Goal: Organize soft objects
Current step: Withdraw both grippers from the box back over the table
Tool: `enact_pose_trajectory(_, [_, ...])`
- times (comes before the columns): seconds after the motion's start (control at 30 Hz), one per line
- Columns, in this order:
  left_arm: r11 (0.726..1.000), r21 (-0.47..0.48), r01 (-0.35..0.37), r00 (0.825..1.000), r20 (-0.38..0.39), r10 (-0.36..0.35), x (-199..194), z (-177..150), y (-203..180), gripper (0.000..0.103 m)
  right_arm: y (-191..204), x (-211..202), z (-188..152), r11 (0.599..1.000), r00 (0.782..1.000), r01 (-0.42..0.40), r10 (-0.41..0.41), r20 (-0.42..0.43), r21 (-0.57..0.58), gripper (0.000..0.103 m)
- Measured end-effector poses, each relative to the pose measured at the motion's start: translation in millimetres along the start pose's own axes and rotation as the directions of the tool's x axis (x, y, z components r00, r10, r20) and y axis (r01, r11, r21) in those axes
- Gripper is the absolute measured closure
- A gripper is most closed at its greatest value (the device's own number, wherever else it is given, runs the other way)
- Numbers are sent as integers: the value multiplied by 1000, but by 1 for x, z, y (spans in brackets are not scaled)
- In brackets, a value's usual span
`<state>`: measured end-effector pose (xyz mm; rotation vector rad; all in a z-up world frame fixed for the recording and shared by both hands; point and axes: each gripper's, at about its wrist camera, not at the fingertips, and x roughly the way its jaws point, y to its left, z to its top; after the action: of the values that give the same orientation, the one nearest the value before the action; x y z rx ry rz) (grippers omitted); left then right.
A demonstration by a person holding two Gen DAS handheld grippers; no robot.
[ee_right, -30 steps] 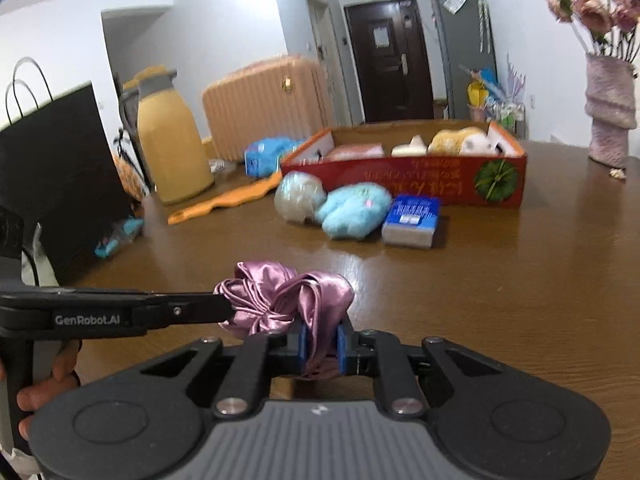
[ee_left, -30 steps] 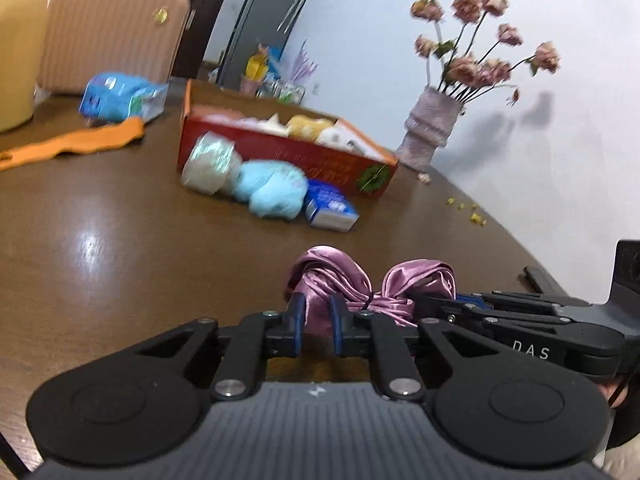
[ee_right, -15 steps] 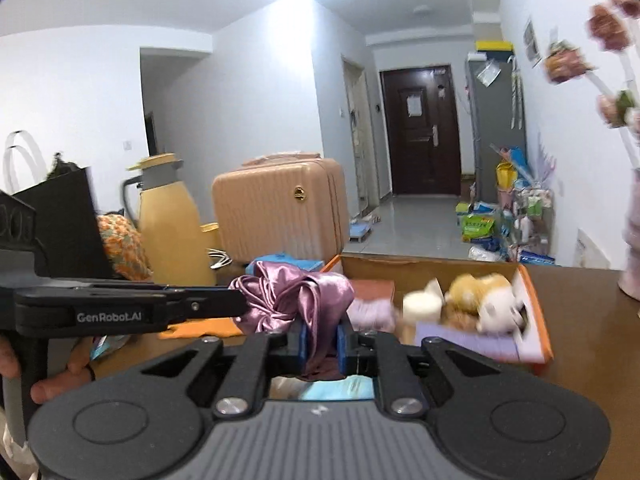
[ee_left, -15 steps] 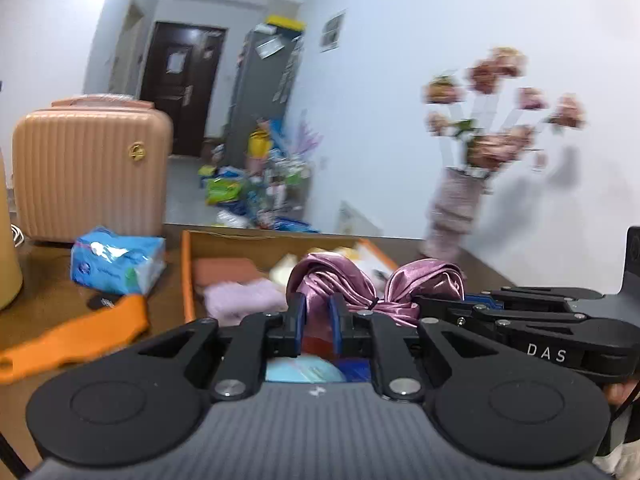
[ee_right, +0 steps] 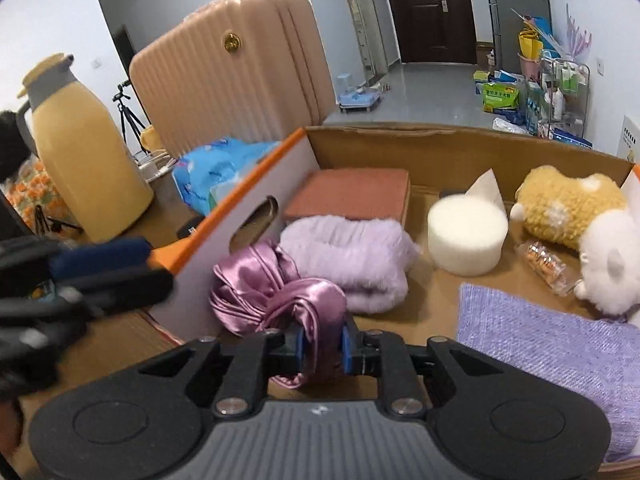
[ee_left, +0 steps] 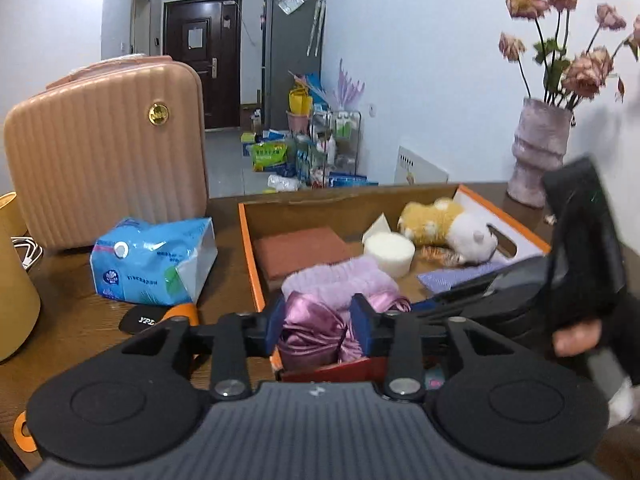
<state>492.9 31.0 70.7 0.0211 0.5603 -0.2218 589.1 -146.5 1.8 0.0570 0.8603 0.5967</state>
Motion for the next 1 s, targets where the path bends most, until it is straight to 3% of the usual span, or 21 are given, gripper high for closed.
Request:
enact_pose_trajectory(0.13, [1000,-8,-22,1000,8,22,-8,2,-4,63,-1,-10,-1,999,999,27,-28,30,21,61])
enact_pose_trajectory(0.2, [1000,-10,-11,1000,15,11,-19,1,-10,63,-3,-24,-6,999,998,29,-30,51,24,47])
enact_pose_trajectory(0.3, [1000,5,-8,999,35,7,-38,3,-18,63,-3,-59,-10,999,995,38,-39,90,15,45])
enact_pose_trajectory(0.4, [1000,8,-17,997,78,16,-68,7,-24,56,-1,-106,-16,997,984,72,-71,164,2,39])
enact_pose_trajectory(0.67, [999,-14,-34,987,158,35,-153,-6,-42,46,-3,-244,-57,972,916,233,-224,332,12,24])
enact_pose_trajectory(1.0, [999,-13,-32,974,223,34,-234,-56,-73,35,19,-318,-140,952,866,302,-296,402,50,23])
